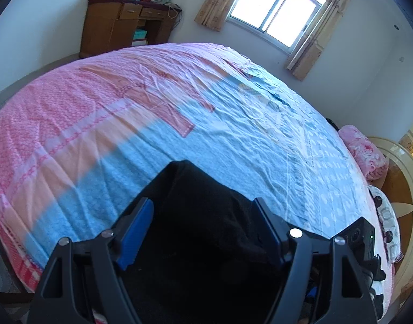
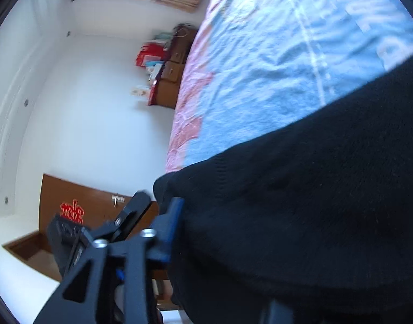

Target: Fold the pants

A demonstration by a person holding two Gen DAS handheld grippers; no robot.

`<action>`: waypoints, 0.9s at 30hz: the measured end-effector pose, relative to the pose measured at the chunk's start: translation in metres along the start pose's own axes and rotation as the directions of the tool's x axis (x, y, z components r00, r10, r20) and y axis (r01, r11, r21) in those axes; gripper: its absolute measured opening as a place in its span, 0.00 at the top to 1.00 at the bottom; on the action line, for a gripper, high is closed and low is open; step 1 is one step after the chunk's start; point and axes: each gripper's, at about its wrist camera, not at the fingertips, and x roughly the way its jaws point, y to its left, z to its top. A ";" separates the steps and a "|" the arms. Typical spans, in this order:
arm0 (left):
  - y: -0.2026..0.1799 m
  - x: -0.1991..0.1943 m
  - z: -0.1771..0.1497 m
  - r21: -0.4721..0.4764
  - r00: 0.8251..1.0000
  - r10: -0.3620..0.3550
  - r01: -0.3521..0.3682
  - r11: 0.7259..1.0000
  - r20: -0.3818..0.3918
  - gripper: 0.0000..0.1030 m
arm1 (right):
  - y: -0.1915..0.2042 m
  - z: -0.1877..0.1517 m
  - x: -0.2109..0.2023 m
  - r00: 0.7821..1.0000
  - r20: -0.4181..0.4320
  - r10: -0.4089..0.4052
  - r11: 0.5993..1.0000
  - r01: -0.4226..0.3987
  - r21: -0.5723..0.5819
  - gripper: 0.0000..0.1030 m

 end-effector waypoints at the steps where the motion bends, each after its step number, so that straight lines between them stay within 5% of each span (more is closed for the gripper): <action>1: 0.001 -0.003 -0.001 0.008 1.000 0.012 -0.012 1.000 0.003 0.25 | -0.004 0.000 0.002 1.000 -0.002 -0.001 1.000 0.001 0.019 0.87; 2: 0.001 -0.006 -0.003 0.017 1.000 0.023 -0.023 1.000 0.006 0.25 | -0.007 0.001 0.003 1.000 -0.005 -0.012 1.000 0.012 0.020 0.95; 5: 0.003 -0.014 -0.012 0.027 1.000 0.000 0.001 1.000 -0.028 0.25 | -0.006 0.002 0.000 1.000 -0.023 0.000 1.000 -0.001 -0.014 0.96; 9: -0.007 -0.028 -0.034 0.039 0.988 -0.141 0.143 0.989 -0.060 0.25 | 0.009 0.005 -0.009 0.997 -0.017 0.076 0.994 -0.077 -0.075 0.96; 13: -0.026 -0.023 -0.044 0.051 0.959 -0.269 0.274 0.960 -0.091 0.25 | 0.036 0.016 -0.013 0.991 -0.034 0.129 0.981 -0.133 -0.144 0.96; 18: -0.028 0.006 -0.052 -0.104 0.890 -0.427 0.415 0.904 -0.158 0.20 | 0.042 0.022 -0.018 0.988 -0.045 0.150 0.977 -0.155 -0.146 0.96; 22: -0.022 0.011 -0.043 -0.128 0.910 -0.408 0.397 0.909 -0.076 0.20 | 0.041 0.019 -0.028 0.984 -0.056 0.172 0.973 -0.178 -0.148 0.96; 27: -0.006 0.009 -0.033 -0.216 0.904 -0.425 0.426 0.878 0.056 0.19 | 0.036 0.017 -0.037 0.978 -0.029 0.206 0.971 -0.208 -0.119 0.96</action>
